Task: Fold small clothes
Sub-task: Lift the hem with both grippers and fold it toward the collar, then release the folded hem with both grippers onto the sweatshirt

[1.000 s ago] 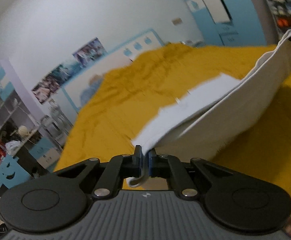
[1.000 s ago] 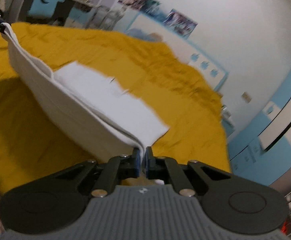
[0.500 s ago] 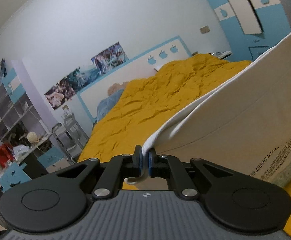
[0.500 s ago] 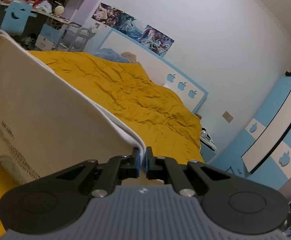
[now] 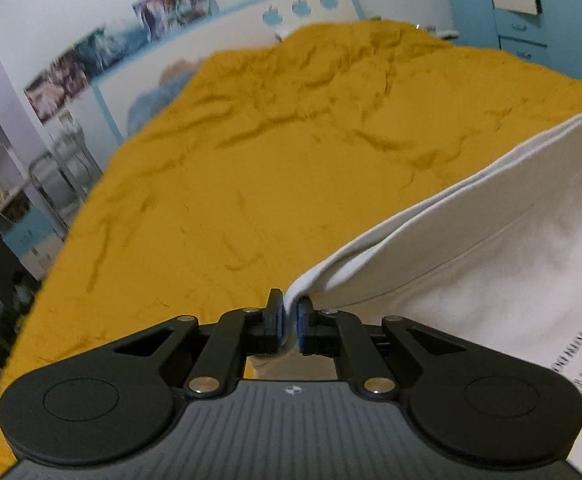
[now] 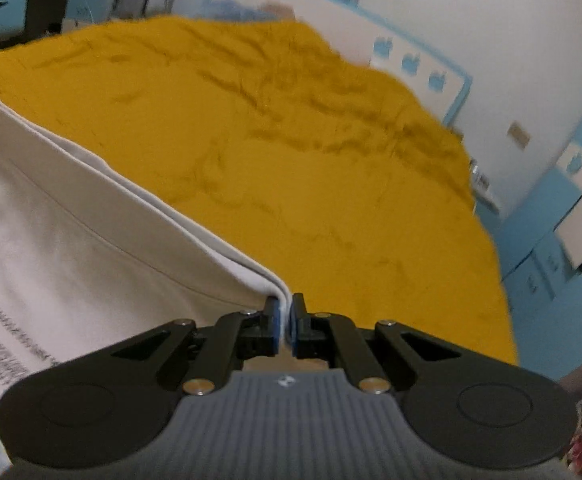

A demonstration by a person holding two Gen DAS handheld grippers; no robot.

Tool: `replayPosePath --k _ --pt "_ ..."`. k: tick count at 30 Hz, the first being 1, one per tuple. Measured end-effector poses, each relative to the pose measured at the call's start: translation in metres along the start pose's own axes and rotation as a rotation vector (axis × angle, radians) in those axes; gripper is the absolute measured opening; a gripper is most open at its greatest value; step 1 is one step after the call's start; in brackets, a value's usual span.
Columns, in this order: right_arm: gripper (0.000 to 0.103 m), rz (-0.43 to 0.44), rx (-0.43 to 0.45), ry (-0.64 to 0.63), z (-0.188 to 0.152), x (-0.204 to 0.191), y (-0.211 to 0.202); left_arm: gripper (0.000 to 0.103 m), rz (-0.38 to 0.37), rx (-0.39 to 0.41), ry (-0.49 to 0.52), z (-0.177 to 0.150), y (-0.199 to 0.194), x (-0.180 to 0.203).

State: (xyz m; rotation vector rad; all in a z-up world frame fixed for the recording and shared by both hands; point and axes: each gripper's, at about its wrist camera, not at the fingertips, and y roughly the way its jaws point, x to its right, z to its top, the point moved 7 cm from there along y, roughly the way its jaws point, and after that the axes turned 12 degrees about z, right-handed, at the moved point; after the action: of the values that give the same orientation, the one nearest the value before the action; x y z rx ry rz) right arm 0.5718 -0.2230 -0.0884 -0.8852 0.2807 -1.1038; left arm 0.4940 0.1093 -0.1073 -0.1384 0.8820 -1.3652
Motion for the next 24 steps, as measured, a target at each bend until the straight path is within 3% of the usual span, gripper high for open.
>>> replayPosePath --k 6,9,12,13,14,15,20,24 --pt "0.001 -0.005 -0.06 0.057 -0.02 -0.001 0.065 0.022 -0.017 -0.076 -0.054 -0.017 0.033 0.003" --pt "0.016 -0.024 -0.047 0.105 -0.021 0.002 0.077 0.026 -0.03 -0.081 -0.097 -0.022 0.03 -0.002" --pt "0.021 -0.025 -0.033 0.127 -0.022 0.004 0.076 0.051 -0.013 -0.072 -0.113 -0.019 0.025 -0.012" --pt "0.034 -0.029 -0.028 0.129 -0.022 0.004 0.073 0.065 -0.002 -0.071 -0.127 -0.018 0.023 -0.018" --pt "0.044 -0.047 -0.02 0.128 -0.024 0.003 0.065 0.073 0.004 -0.071 -0.141 -0.016 0.021 -0.024" --pt "0.054 -0.071 -0.01 0.127 -0.025 0.003 0.057 0.073 0.01 -0.07 -0.157 -0.015 0.019 -0.029" --pt "0.054 -0.063 0.023 0.171 -0.022 0.006 0.023 0.073 -0.035 -0.067 -0.229 -0.008 -0.013 -0.054" --pt "0.054 0.017 0.018 0.233 -0.03 -0.003 -0.012 0.073 -0.062 -0.079 -0.255 -0.014 -0.046 -0.062"
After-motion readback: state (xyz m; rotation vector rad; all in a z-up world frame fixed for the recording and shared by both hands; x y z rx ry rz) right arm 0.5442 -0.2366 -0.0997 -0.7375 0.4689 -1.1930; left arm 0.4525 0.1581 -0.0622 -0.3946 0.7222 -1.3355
